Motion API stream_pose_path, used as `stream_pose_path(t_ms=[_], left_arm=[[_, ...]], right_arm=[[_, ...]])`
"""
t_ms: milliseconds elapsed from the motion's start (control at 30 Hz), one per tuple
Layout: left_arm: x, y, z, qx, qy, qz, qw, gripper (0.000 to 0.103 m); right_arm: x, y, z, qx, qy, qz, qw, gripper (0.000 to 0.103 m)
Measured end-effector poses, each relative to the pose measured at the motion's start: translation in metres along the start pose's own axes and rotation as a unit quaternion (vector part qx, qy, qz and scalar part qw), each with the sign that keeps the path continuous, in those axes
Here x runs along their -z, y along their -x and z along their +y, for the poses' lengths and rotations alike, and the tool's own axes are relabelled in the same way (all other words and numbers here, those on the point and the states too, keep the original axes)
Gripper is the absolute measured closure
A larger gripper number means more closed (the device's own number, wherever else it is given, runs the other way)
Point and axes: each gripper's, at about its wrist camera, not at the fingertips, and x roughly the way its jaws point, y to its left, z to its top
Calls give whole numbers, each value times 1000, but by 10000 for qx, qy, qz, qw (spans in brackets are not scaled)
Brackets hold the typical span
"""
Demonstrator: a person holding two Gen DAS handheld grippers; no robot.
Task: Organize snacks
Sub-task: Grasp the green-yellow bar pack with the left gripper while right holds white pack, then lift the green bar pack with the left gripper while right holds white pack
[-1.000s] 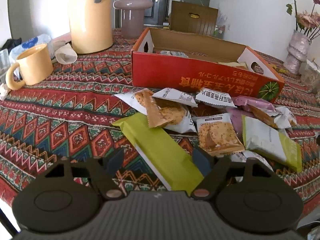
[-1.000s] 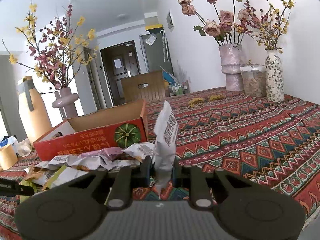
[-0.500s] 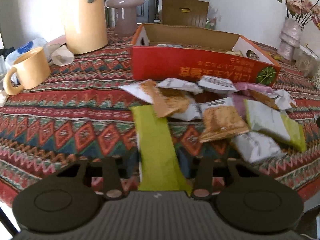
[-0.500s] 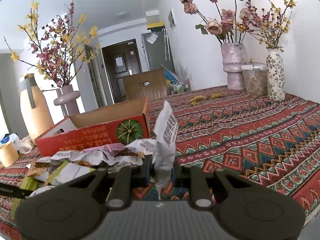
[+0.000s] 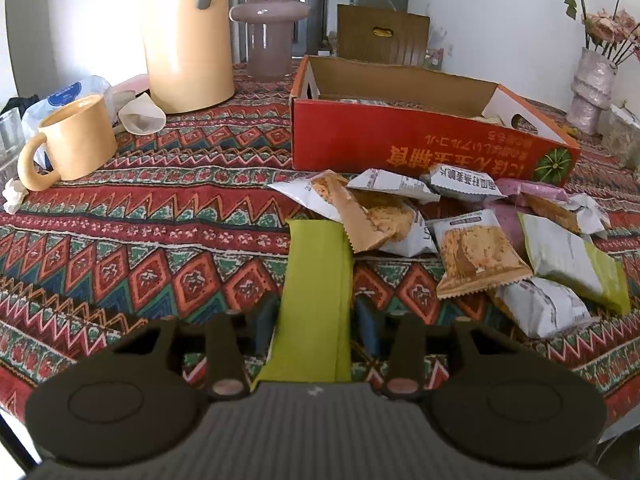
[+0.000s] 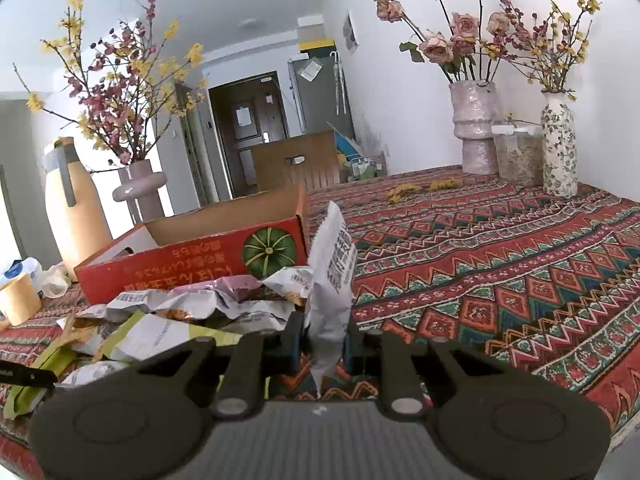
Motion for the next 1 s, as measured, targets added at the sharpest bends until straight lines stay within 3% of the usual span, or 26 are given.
stream_pose_path(t_ms=[200, 600, 667, 700, 867, 1000], left_arm=[[1, 6, 3, 58, 17, -114, 9999, 68], [-9, 44, 9, 99, -2, -629, 9980, 69], [-13, 51, 8, 108, -32, -720, 9973, 75], [-16, 53, 8, 125, -44, -762, 9970, 84], [-32, 69, 2, 213, -149, -1058, 9940, 85], [-37, 64, 2, 195, -61, -1024, 9945, 85]], right_arm=[[1, 1, -2, -13, -19, 0, 10000, 84], [-1, 5, 9, -118, 138, -32, 9998, 84], [-3, 7, 11, -146, 178, -72, 9997, 84], [-4, 8, 12, -162, 195, -87, 9996, 84], [-12, 11, 18, -230, 304, -203, 9991, 84], [-18, 10, 23, -288, 364, -259, 9986, 84]])
